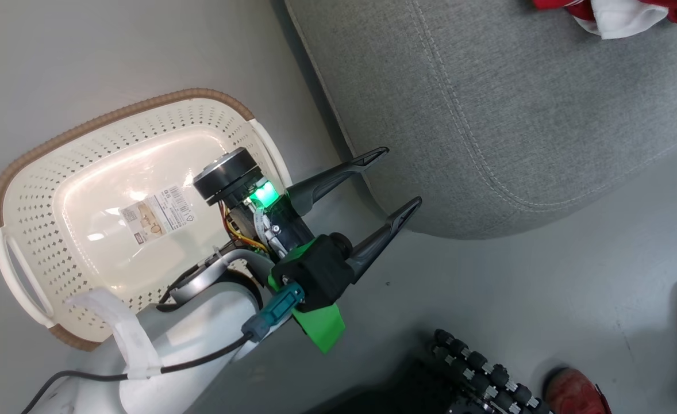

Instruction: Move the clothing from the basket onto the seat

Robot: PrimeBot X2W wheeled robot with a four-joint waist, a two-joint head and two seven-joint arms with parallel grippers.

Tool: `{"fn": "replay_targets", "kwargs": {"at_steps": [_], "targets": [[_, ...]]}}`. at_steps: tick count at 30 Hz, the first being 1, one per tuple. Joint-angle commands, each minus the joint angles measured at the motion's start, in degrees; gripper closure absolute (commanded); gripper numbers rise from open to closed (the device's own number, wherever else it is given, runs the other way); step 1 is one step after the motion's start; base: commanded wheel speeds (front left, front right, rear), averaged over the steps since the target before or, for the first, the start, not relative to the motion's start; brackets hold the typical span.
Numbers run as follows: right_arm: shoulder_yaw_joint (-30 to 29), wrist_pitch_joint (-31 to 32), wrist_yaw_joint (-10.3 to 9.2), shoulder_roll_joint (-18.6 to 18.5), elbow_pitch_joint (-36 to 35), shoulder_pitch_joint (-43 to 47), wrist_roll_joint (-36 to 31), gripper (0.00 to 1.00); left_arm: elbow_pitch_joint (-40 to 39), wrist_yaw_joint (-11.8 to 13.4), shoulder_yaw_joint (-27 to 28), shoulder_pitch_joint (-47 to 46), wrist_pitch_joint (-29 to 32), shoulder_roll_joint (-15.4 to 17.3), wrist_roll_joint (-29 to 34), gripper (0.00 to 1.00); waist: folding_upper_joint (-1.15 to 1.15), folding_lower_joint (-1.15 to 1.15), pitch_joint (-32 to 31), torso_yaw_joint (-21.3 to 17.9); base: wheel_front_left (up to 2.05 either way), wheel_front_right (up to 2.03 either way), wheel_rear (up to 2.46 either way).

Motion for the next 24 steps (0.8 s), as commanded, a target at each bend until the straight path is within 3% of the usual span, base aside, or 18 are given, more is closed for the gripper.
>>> {"fn": "replay_targets", "kwargs": {"at_steps": [1,2,8,11,16,24], "targets": [[-0.93,-0.17,-0.02,0.69,1.8,0.99,-0.81,0.82,-0.39,0.48,0.16,-0.85,0.06,0.75,0.08,0.0,0.0,-0.01,0.79,0.76,0.0,0.0,0.0],[-5.2,-0.17,-0.02,2.33,2.76,2.11,-3.99,0.0,-0.11,0.56,0.07,-0.37,0.1,0.6,-0.6,0.0,0.0,-0.01,0.25,1.0,0.0,0.0,0.0],[-9.02,-0.17,-0.03,5.24,-4.97,10.11,-7.79,0.0,0.96,2.12,1.59,0.63,-2.34,-0.97,-2.94,0.0,0.0,-0.01,-2.83,2.73,0.0,0.0,0.0],[-7.42,-0.17,-0.03,7.45,-9.05,16.48,-8.04,0.0,2.45,3.18,2.44,1.82,-4.29,-1.93,-4.03,0.0,0.0,-0.01,-5.54,4.16,0.0,0.0,0.0],[-1.37,-0.18,-0.03,10.06,-14.39,25.77,-7.73,0.0,4.97,6.17,6.27,5.79,-7.78,-3.87,-9.16,0.0,0.0,-0.01,-10.56,6.27,0.0,0.0,0.0],[13.48,-0.17,-0.04,12.0,-14.97,35.71,-6.95,0.0,8.63,6.97,14.05,13.77,-10.14,-7.47,-14.1,0.0,0.0,-0.01,-20.71,11.76,0.0,0.0,0.0]]}}
